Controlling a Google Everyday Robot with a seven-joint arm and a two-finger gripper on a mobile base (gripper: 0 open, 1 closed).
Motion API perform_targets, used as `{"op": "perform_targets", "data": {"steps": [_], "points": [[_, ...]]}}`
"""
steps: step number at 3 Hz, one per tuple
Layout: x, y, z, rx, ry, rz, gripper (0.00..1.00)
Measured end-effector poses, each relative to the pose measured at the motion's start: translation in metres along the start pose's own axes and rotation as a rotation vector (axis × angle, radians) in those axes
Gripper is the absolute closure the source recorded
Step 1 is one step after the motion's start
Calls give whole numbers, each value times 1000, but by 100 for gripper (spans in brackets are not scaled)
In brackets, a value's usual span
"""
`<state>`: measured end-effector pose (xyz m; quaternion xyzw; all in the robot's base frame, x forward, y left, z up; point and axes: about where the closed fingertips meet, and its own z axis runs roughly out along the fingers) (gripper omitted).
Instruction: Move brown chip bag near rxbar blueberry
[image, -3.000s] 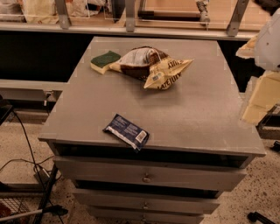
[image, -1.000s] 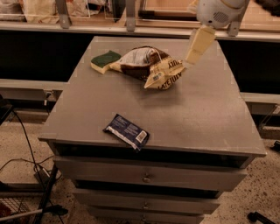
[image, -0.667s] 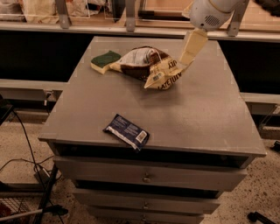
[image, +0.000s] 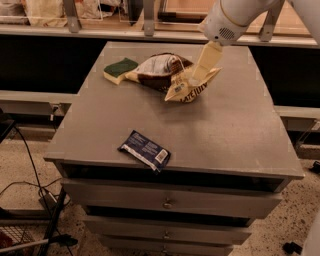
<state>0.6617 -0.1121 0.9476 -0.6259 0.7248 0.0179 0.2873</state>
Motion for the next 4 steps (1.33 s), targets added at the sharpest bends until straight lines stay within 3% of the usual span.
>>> {"op": "perform_targets", "data": {"steps": [1,4], "points": [[-3,2,14,-20,-5,9,13],[3,7,27,-44,26,21,83]]}}
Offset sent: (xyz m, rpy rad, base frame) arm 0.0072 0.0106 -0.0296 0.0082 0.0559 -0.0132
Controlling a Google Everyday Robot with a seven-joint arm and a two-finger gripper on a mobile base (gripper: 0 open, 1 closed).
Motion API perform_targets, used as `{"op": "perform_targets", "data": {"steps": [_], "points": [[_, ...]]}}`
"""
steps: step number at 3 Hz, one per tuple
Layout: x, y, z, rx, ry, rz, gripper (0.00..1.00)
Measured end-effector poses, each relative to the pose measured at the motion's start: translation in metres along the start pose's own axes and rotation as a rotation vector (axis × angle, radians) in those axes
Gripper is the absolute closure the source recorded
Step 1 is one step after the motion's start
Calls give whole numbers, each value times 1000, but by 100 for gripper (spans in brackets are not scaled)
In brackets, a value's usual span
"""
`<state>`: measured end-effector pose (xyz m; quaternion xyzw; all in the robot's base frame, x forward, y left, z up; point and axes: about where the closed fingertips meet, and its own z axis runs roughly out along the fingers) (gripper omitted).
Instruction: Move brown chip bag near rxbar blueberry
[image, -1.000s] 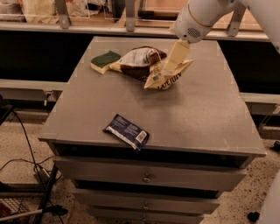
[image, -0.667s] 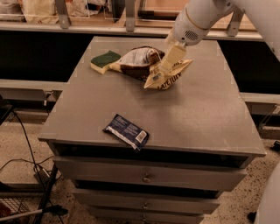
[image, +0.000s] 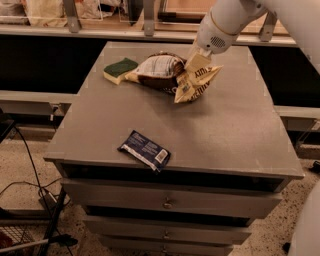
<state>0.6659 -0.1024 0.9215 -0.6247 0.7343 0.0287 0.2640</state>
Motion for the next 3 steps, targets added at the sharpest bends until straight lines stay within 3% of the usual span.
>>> {"op": "perform_targets", "data": {"steps": [1,3], "points": [[0,0,-6,-4,12,-11,100],[-15,-12,-41,6,-34,-30,100]]}}
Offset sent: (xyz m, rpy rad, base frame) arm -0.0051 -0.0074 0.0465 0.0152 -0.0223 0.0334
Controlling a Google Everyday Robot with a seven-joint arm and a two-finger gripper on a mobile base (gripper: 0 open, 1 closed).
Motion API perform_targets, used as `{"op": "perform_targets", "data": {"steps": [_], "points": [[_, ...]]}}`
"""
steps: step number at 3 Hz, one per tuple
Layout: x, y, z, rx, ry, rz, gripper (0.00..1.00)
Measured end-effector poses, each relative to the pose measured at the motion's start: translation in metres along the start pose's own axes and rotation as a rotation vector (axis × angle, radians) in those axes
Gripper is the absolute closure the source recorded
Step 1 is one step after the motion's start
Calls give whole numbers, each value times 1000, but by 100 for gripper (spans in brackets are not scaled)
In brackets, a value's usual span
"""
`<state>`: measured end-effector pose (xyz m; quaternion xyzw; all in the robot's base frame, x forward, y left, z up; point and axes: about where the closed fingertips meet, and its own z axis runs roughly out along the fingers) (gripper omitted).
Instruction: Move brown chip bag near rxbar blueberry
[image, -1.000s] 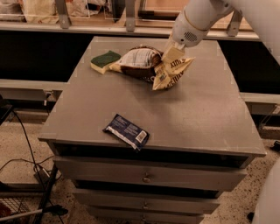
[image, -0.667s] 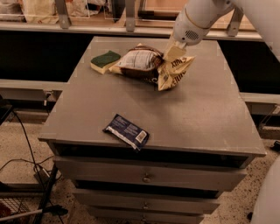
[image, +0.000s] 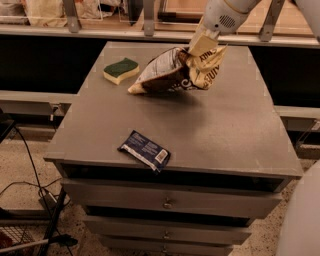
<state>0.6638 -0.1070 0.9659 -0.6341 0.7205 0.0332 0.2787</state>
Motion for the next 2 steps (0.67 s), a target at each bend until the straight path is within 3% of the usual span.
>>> {"op": "perform_targets", "data": {"steps": [2], "points": [[-27,1,-45,7,-104,-36,100]]}}
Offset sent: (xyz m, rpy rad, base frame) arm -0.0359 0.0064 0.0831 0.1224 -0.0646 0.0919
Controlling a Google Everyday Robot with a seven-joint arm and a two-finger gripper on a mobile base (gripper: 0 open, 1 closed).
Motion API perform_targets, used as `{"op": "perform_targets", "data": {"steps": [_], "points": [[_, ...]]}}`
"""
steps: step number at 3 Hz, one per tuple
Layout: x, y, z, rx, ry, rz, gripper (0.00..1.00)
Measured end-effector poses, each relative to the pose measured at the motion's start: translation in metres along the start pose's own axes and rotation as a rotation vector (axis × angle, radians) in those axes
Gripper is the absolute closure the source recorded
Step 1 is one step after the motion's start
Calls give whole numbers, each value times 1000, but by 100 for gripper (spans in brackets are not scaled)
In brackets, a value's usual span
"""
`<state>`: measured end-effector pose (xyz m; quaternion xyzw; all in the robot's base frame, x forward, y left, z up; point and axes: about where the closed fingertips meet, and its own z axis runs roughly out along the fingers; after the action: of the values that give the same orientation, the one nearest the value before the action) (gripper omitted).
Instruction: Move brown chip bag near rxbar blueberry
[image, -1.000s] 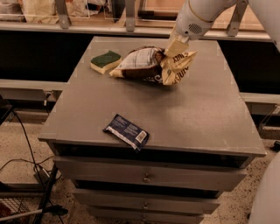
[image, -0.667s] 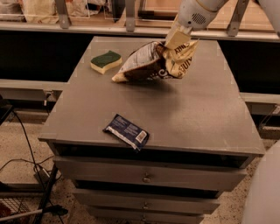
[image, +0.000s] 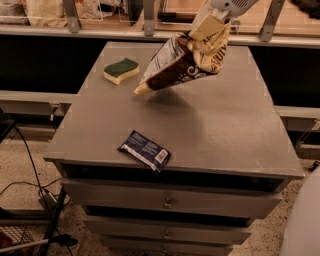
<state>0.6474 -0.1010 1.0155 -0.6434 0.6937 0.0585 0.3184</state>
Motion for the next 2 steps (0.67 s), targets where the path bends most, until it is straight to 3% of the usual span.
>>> {"op": "perform_targets", "data": {"steps": [2], "points": [[-32,41,-28,-35,-45,-33,100]]}}
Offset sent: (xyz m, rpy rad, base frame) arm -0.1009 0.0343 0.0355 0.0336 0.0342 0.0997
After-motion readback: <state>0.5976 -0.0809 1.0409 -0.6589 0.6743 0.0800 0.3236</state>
